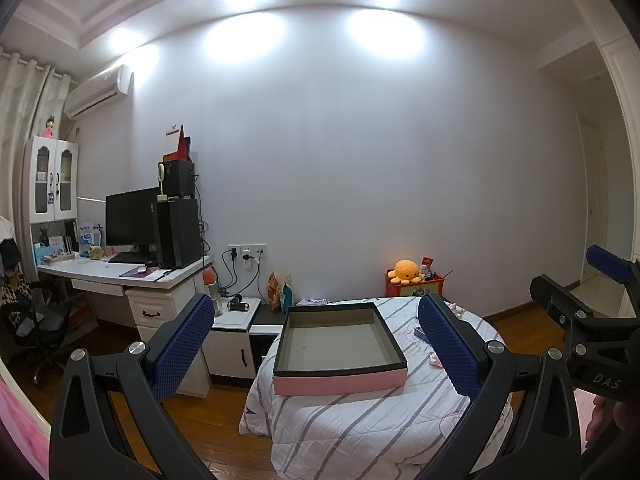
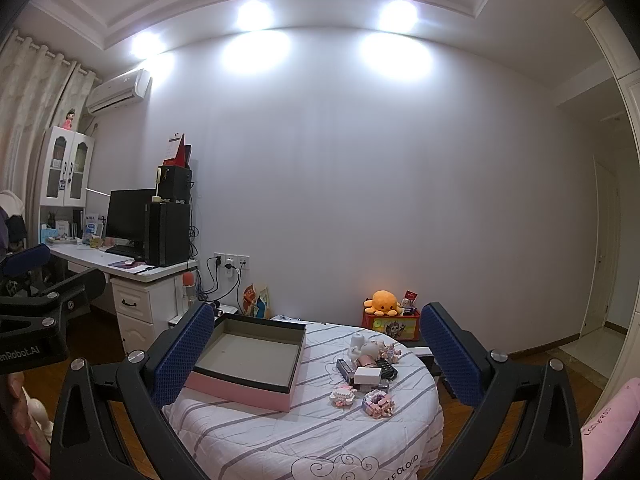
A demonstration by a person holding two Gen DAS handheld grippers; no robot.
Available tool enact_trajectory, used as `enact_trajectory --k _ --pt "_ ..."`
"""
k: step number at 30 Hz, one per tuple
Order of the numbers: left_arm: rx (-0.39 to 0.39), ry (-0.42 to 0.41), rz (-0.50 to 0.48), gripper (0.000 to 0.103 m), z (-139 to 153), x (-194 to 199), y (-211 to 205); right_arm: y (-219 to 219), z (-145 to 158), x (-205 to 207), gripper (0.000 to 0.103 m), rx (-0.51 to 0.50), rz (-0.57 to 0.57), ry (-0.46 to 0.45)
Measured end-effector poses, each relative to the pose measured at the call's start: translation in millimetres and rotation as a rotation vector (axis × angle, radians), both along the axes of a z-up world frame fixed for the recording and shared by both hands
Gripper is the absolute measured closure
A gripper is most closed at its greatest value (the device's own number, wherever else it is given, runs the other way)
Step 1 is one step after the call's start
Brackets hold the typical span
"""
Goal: Organize rigid objects
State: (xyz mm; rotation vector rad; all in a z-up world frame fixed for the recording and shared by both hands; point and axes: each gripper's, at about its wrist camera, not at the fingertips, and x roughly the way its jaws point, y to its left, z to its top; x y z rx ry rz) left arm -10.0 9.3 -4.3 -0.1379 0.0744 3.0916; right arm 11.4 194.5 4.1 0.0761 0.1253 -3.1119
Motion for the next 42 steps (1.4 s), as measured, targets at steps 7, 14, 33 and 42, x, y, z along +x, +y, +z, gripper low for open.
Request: enact_trajectory --k 7,14,33,42 --pt "-0.005 0.0 -0.001 0.0 0.4 0.5 1.1 -0.9 -0.7 -0.6 0.0 0.003 0.001 -0.002" --pt "-0.006 0.001 -0.002 0.0 -0.4 0.7 0.9 -1.6 -0.8 -1.5 0.0 0.004 0.001 -0.003" --pt "-0.04 -0.124 -0.012 0.0 -21.7 -83.7 12.8 9.0 -24.6 -71.7 0.0 -0.006 -0.002 -0.05" --pt "-0.028 -0.233 0.019 0.0 -35.5 -157.4 8.6 20.8 -38.1 -128.6 0.0 -0.033 0.0 -0.125"
